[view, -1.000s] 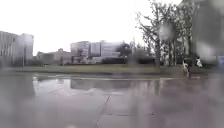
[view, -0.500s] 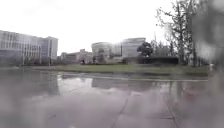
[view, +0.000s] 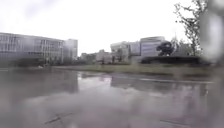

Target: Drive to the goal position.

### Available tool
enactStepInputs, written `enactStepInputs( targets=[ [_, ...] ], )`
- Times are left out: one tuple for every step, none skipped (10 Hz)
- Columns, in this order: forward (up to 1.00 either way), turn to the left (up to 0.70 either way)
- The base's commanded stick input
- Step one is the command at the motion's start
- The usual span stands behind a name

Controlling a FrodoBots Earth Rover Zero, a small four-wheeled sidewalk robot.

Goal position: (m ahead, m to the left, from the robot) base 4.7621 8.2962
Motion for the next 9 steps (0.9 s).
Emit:
enactStepInputs(
  targets=[
    [0.0, 0.7],
    [0.0, 0.7],
    [0.0, 0.7],
    [0.0, 0.7],
    [0.0, 0.7],
    [0.0, 0.7],
    [0.0, 0.23],
    [0.0, 0.0],
    [0.0, 0.0]
  ],
)
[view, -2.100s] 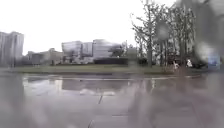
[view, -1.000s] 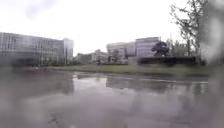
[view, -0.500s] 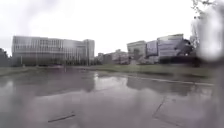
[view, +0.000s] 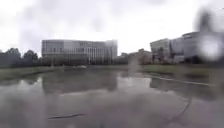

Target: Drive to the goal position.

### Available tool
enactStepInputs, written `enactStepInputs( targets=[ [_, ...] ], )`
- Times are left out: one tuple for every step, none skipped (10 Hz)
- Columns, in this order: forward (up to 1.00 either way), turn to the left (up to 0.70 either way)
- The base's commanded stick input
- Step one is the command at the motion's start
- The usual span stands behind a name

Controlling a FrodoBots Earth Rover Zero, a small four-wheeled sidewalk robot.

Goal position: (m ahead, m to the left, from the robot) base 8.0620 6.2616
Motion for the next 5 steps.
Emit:
enactStepInputs(
  targets=[
    [0.18, 0.0],
    [0.42, 0.0],
    [0.61, 0.0],
    [0.7, 0.0],
    [0.7, 0.0]
  ],
)
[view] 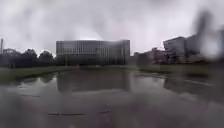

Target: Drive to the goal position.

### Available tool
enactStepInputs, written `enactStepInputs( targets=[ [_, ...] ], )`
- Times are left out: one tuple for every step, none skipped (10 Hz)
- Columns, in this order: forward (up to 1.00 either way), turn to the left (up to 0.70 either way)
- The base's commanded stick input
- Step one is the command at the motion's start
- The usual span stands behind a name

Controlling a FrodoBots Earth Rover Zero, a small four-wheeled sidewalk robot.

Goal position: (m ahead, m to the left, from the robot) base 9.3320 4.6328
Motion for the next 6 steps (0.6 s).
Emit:
enactStepInputs(
  targets=[
    [0.7, 0.0],
    [0.7, 0.0],
    [0.7, 0.0],
    [0.7, 0.0],
    [0.7, 0.0],
    [0.7, 0.0]
  ],
)
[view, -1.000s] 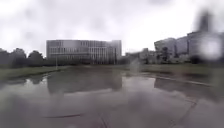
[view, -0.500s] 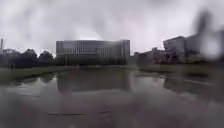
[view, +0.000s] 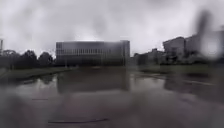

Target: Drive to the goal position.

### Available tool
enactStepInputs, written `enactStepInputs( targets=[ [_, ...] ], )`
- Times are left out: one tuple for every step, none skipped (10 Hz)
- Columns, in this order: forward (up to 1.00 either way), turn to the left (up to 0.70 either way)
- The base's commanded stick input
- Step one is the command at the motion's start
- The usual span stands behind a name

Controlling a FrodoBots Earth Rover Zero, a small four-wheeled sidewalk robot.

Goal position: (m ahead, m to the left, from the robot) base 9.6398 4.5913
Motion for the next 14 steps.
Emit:
enactStepInputs(
  targets=[
    [0.7, 0.0],
    [0.7, 0.0],
    [0.7, -0.04],
    [0.7, -0.23],
    [0.7, -0.16],
    [0.7, 0.0],
    [0.7, 0.0],
    [0.7, 0.0],
    [0.7, 0.0],
    [0.7, 0.0],
    [0.7, 0.0],
    [0.7, 0.0],
    [0.7, 0.0],
    [0.7, 0.0]
  ],
)
